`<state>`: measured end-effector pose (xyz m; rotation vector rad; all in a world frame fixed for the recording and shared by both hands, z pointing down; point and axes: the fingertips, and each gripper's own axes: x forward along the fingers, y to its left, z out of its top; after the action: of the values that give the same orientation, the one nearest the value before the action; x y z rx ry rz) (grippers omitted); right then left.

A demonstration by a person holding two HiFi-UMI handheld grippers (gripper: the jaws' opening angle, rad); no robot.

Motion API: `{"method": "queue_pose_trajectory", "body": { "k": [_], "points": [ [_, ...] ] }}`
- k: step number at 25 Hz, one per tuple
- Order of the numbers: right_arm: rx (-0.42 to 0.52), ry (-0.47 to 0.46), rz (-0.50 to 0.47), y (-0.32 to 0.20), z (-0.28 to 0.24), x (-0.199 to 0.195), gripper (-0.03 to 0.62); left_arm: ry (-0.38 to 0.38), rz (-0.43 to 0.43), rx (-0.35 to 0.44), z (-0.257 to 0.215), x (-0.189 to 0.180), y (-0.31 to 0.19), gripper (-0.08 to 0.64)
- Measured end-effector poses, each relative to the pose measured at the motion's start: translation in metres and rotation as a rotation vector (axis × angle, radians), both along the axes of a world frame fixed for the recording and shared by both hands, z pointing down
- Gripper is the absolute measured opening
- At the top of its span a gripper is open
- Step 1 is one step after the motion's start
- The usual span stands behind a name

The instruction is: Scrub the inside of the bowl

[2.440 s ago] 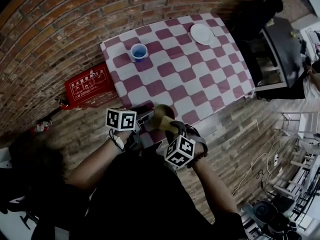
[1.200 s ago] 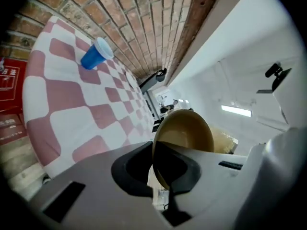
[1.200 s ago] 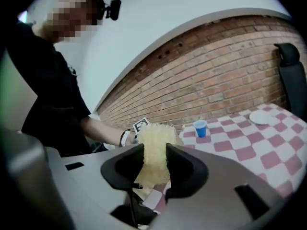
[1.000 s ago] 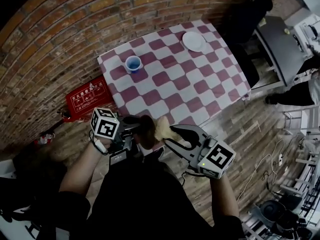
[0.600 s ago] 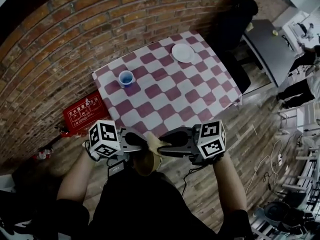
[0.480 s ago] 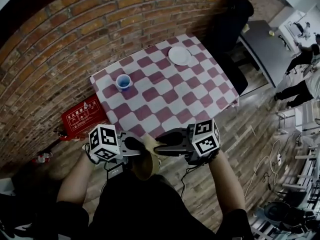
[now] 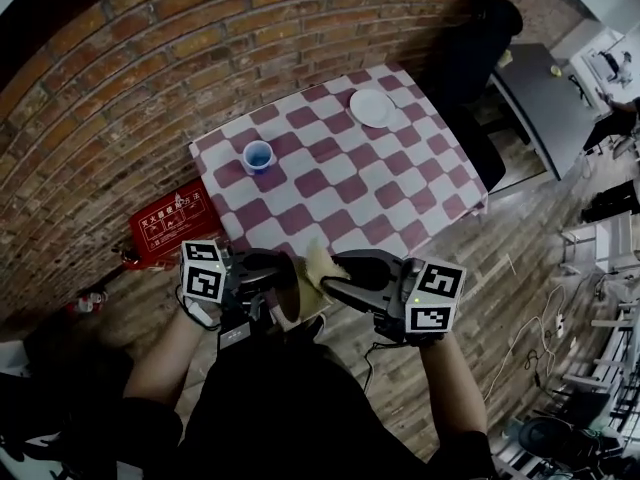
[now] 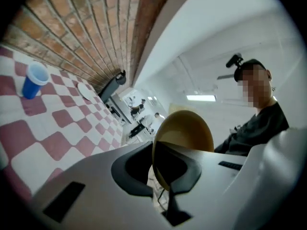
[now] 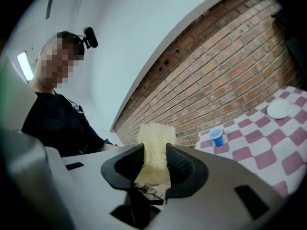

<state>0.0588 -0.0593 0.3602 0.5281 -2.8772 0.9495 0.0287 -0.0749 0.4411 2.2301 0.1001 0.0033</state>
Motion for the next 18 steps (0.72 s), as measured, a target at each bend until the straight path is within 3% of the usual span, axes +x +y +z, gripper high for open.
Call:
{"method": "queue_pose_trajectory", "body": {
  "k": [4, 6, 8, 10, 14, 16, 18],
  "points": [
    [0.117, 0.106, 0.183, -0.002, 0.0, -0.002, 0.154, 0.057, -0.265, -0.201, 0.009, -0.011, -0.038, 0.025],
    [0.16, 0.128, 0.267, -0.001, 0.001, -0.006, 0.154, 0.102, -0.39, -0.341, 0.014, -0.014, -0.053, 0.025],
    [0.165, 0.103, 0.341, 0.0, 0.003, -0.009, 0.153, 0.187, -0.472, -0.471, 0.01, -0.013, -0.062, 0.025],
    [0.118, 0.034, 0.401, -0.001, 0.01, -0.011, 0.154, 0.268, -0.514, -0.552, 0.004, -0.012, -0.065, 0.025],
    [-0.065, -0.171, 0.479, -0.001, 0.024, -0.012, 0.155, 0.354, -0.601, -0.607, -0.003, -0.016, -0.071, 0.025],
    [-0.177, -0.266, 0.496, 0.0, 0.034, -0.011, 0.154, 0.39, -0.621, -0.588, -0.011, -0.021, -0.073, 0.025],
    [-0.287, -0.354, 0.486, 0.001, 0.044, -0.013, 0.154, 0.423, -0.57, -0.532, -0.025, -0.018, -0.07, 0.025]
  ]
}}
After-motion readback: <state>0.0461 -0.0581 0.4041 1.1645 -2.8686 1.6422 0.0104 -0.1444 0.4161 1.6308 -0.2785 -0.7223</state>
